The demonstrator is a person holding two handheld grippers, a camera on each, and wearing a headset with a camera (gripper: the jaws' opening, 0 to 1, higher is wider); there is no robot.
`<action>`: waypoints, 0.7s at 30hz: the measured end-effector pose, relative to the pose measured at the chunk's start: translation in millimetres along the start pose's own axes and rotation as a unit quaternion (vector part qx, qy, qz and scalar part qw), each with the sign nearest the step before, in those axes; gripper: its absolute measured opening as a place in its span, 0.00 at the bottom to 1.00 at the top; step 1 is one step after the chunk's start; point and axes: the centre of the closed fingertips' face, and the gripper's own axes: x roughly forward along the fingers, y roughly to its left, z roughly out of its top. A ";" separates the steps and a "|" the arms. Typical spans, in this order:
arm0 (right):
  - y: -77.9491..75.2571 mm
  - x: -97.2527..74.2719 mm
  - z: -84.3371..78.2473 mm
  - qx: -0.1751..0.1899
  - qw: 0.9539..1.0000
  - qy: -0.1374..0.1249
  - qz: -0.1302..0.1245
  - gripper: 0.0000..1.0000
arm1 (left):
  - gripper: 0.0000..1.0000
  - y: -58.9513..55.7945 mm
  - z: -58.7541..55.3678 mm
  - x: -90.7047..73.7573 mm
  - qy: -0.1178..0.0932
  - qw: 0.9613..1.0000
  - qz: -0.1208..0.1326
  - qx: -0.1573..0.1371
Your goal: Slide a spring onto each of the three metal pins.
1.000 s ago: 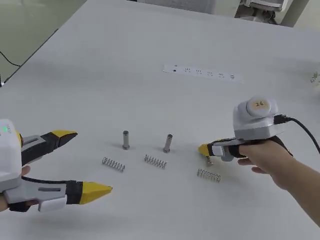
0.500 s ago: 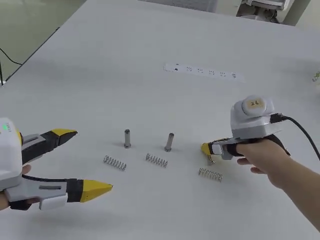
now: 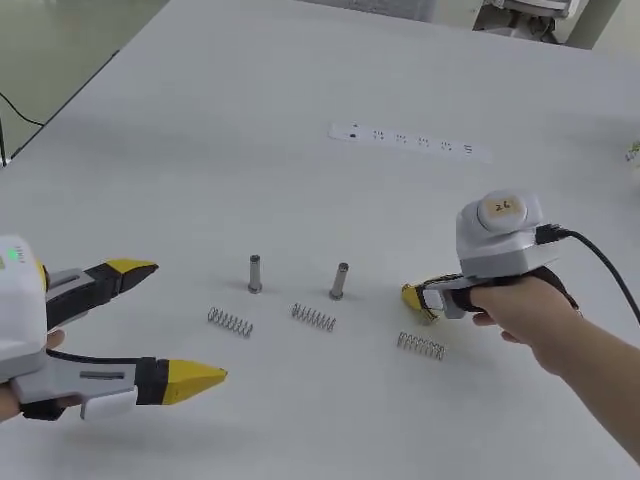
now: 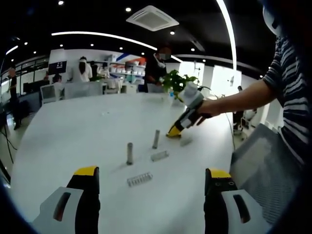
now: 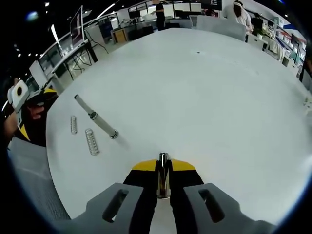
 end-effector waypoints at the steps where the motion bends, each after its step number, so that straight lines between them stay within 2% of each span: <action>1: -0.3 -0.2 0.6 -0.006 1.000 -0.002 -0.001 0.05 | 0.86 -0.2 -0.2 0.0 0.000 1.000 0.000 0.000; 21: 3.1 -17.2 5.4 -0.005 0.999 -0.041 0.006 0.05 | 0.85 -2.8 0.5 3.6 0.002 1.000 -0.004 0.001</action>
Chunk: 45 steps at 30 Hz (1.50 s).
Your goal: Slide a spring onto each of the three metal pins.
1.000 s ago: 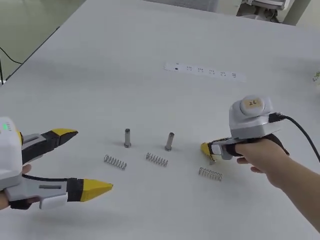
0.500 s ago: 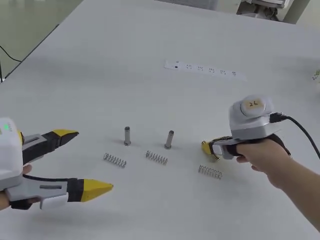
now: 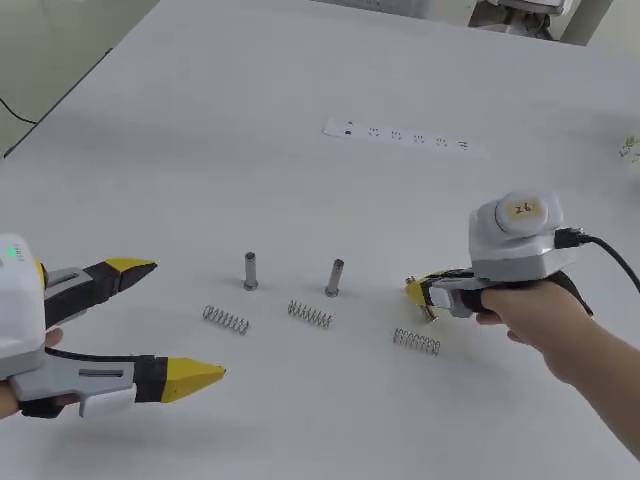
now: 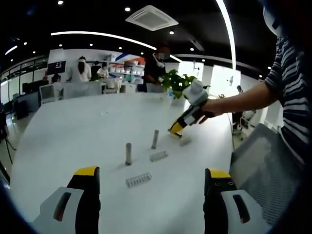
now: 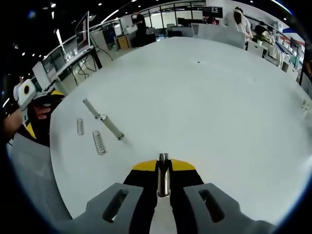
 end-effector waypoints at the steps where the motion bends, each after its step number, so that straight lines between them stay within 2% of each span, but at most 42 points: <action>1: 0.2 -0.9 0.5 0.000 1.000 -0.002 0.000 0.05 | 0.85 0.1 0.0 -0.1 0.000 1.000 0.000 0.001; 19: 2.4 -9.5 7.7 -0.003 1.000 -0.028 -0.003 0.05 | 0.85 -2.4 0.0 1.6 0.002 1.000 -0.006 0.003; 45: 6.1 -17.5 9.5 -0.023 0.999 -0.037 -0.012 0.05 | 0.85 -4.0 -0.7 -1.2 0.002 1.000 -0.008 0.003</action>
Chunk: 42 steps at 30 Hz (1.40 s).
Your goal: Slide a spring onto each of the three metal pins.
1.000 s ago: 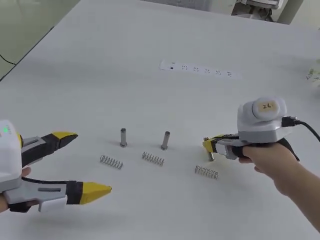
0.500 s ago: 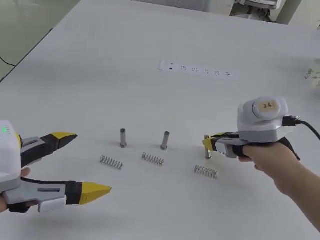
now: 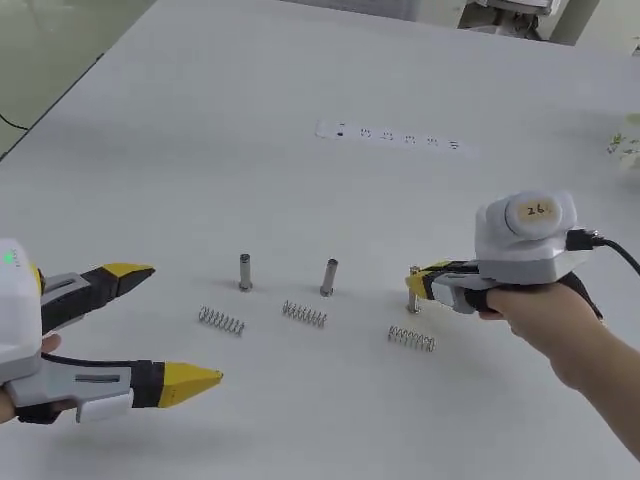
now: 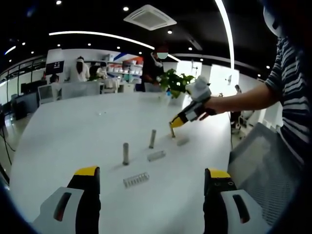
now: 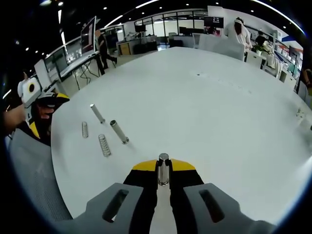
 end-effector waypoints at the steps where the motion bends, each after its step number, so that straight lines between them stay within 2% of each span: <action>1: 0.3 -0.4 -0.2 -0.001 1.000 0.000 0.000 0.05 | 0.85 0.2 -0.1 0.1 0.000 1.000 0.000 0.000; 18: -2.1 -9.2 -7.9 -0.009 1.000 0.002 -0.008 0.06 | 0.84 0.8 -0.8 2.1 0.000 1.000 -0.001 -0.002; 42: -1.6 -12.2 -14.6 -0.006 1.000 0.005 -0.007 0.06 | 0.84 -1.9 -0.9 2.2 0.004 1.000 -0.005 -0.002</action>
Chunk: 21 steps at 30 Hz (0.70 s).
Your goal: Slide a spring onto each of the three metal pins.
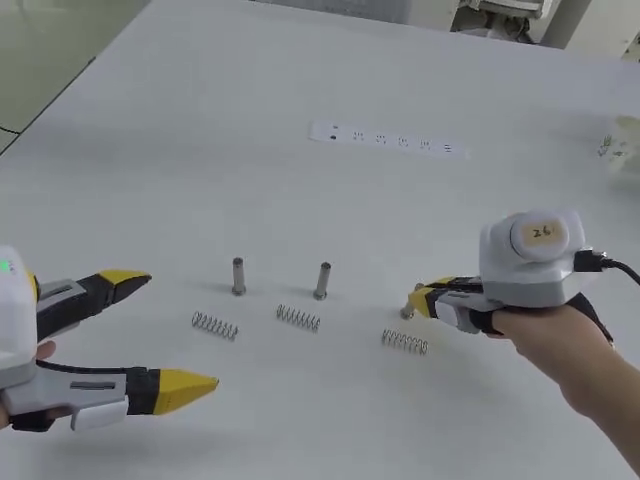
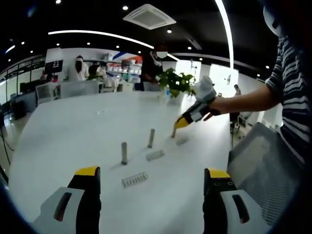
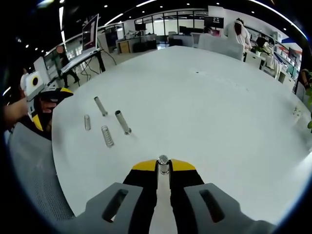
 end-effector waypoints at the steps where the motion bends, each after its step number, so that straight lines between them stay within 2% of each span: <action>1: 0.6 -0.3 -0.5 0.000 1.000 0.001 0.000 0.06 | 0.83 -0.1 -0.1 -0.1 0.000 1.000 0.000 0.000; 21: 1.1 -0.1 1.4 0.015 1.000 -0.003 0.002 0.16 | 0.84 -0.4 1.3 -1.8 0.000 1.000 -0.002 0.002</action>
